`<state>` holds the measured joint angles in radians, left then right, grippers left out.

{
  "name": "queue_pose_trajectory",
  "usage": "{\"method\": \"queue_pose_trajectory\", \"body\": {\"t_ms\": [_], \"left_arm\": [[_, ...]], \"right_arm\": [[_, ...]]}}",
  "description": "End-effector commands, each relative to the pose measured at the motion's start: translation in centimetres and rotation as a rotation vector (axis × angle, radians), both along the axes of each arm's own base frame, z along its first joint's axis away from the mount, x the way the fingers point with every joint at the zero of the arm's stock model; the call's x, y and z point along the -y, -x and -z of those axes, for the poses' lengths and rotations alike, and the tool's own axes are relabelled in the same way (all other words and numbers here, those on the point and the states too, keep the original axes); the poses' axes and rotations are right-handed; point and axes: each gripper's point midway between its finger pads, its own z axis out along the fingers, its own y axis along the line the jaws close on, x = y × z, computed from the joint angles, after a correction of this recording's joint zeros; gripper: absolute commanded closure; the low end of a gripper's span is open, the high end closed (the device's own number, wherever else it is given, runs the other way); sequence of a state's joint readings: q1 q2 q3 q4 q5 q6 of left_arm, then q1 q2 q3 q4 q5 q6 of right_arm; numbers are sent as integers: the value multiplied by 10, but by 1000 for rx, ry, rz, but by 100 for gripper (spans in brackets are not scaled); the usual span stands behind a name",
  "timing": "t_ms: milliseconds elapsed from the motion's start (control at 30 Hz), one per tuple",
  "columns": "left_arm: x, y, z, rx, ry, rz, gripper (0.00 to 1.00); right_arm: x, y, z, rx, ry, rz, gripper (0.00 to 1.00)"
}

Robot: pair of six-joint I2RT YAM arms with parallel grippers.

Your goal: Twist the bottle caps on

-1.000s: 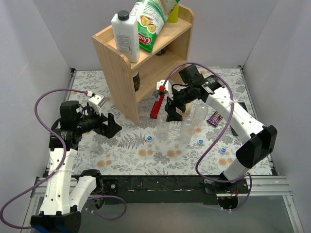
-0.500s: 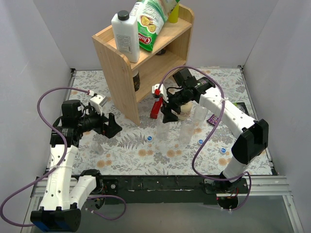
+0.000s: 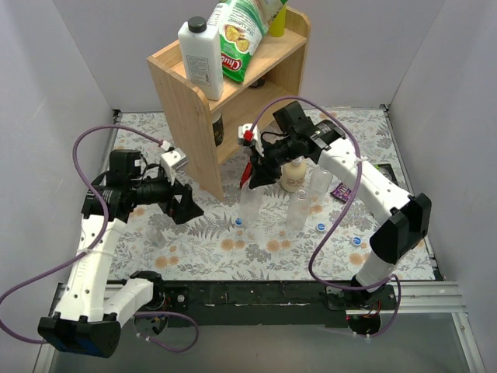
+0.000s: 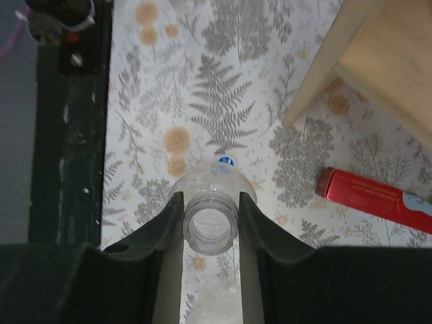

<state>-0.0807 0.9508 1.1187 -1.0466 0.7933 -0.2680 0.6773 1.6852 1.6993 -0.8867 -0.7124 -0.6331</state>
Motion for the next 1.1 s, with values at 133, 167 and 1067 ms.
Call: {"method": "queue_pose_trajectory", "body": {"t_ms": [133, 167, 1067], "left_arm": [[64, 23, -50, 131, 47, 284, 2], [71, 21, -51, 157, 44, 301, 2], [140, 26, -9, 142, 131, 665, 6]], "right_arm": [[3, 66, -139, -82, -339, -60, 99], [3, 67, -144, -96, -352, -39, 99], [13, 89, -186, 120, -539, -170, 99]]}}
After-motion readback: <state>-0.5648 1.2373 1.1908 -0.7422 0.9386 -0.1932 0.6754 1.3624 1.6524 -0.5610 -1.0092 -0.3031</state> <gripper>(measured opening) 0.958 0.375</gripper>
